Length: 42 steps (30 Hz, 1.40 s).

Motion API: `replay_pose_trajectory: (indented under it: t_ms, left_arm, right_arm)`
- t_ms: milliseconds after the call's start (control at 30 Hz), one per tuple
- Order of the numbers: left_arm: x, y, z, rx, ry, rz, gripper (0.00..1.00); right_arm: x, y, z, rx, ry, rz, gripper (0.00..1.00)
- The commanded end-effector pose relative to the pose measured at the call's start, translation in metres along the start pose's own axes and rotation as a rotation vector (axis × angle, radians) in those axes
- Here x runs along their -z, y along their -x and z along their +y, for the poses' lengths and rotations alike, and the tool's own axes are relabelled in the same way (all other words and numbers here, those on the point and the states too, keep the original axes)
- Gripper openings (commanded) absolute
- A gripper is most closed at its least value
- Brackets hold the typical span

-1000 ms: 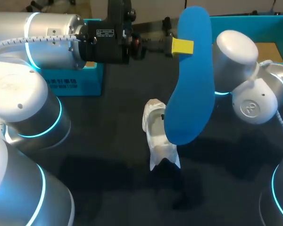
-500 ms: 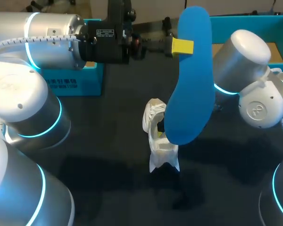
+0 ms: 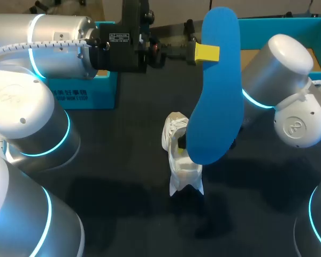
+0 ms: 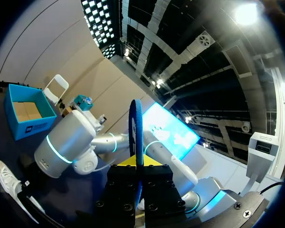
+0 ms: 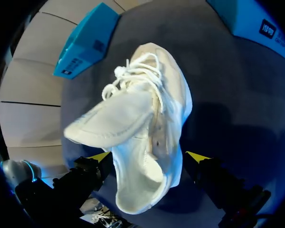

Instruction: Take the shoe out of the shoebox, open the shoe tongue, remove and reinsert the insole, then place the shoe into the shoebox

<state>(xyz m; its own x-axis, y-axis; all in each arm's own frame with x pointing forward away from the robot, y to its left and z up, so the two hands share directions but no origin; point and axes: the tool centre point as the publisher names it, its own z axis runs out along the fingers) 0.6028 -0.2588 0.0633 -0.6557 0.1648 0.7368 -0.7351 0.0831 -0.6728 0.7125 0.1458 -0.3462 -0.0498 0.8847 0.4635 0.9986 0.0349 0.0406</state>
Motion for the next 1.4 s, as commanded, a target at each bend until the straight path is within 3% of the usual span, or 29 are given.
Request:
replay_pose_trajectory:
  t_ms: [33, 133, 400, 633, 700, 800, 1267, 1400]
  left_arm:
    - [0.001, 0.000, 0.001, 0.000, -0.001, 0.000, 0.00]
    - [0.001, 0.000, 0.001, 0.000, -0.001, 0.000, 0.00]
    - [0.001, 0.000, 0.001, 0.000, -0.001, 0.000, 0.00]
    - [0.001, 0.000, 0.001, 0.000, -0.001, 0.000, 0.00]
    - [0.001, 0.000, 0.001, 0.000, -0.001, 0.000, 0.00]
    - [0.001, 0.000, 0.001, 0.000, -0.001, 0.000, 0.00]
    - [0.001, 0.000, 0.001, 0.000, -0.001, 0.000, 0.00]
    - [0.001, 0.000, 0.001, 0.000, -0.001, 0.000, 0.00]
  right_arm:
    - [0.020, 0.017, -0.008, -0.003, 0.047, 0.127, 1.00]
    - [0.035, 0.017, -0.009, -0.037, 0.120, 0.228, 1.00]
    - [0.073, 0.017, -0.005, -0.073, 0.177, 0.346, 1.00]
    - [0.104, 0.012, 0.004, -0.043, 0.181, 0.428, 1.00]
    - [0.113, 0.006, 0.007, -0.039, 0.112, 0.398, 1.00]
    - [0.129, -0.004, 0.013, 0.013, 0.091, 0.417, 1.00]
    - [0.129, -0.004, 0.013, 0.013, 0.091, 0.417, 1.00]
    - [0.148, -0.004, 0.011, 0.001, 0.137, 0.455, 1.00]
